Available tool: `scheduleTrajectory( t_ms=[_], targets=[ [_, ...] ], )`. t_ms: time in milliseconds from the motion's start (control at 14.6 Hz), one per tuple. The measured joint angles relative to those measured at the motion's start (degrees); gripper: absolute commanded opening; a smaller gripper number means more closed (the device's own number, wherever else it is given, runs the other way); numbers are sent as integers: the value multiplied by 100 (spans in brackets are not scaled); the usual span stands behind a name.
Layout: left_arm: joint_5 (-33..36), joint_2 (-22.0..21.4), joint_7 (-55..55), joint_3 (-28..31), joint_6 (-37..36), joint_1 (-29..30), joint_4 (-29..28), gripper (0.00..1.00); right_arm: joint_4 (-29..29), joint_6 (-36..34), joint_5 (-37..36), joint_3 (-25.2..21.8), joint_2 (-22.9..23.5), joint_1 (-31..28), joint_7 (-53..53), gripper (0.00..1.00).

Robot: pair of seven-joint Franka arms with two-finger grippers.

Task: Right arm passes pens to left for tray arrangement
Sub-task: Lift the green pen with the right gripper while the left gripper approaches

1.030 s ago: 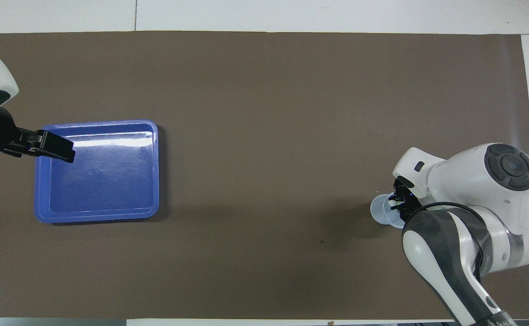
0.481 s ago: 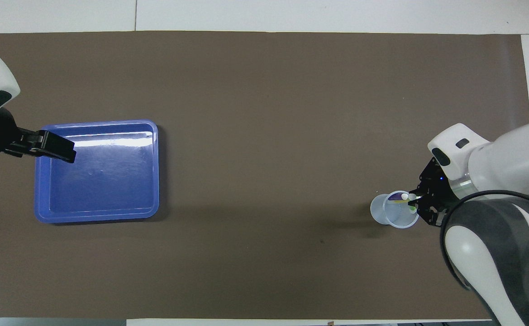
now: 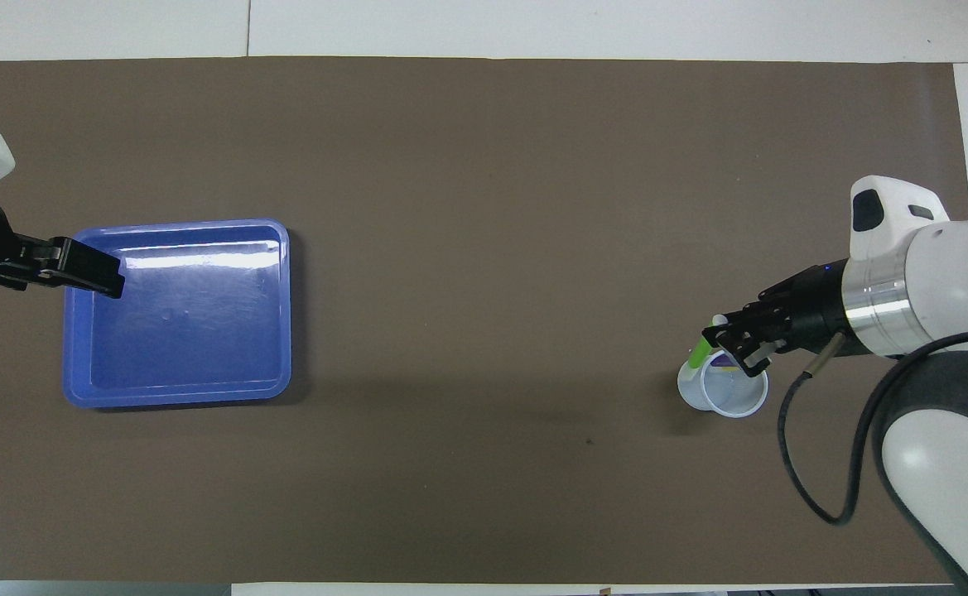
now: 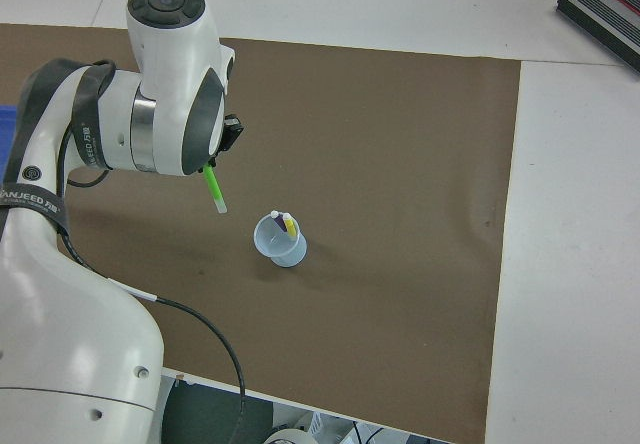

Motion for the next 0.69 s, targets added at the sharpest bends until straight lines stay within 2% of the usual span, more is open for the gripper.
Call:
scheduleTrajectory(
  t_ms=[343,686],
  targets=[
    [-298,-140,-270,14,3,148,-272,100,-30,1030,534,27,114,647,2934,0],
    [-1652,-221,-2738,-39,123,129,-436,100,-354,2510,904,45,125,1525,5844,0]
  ],
)
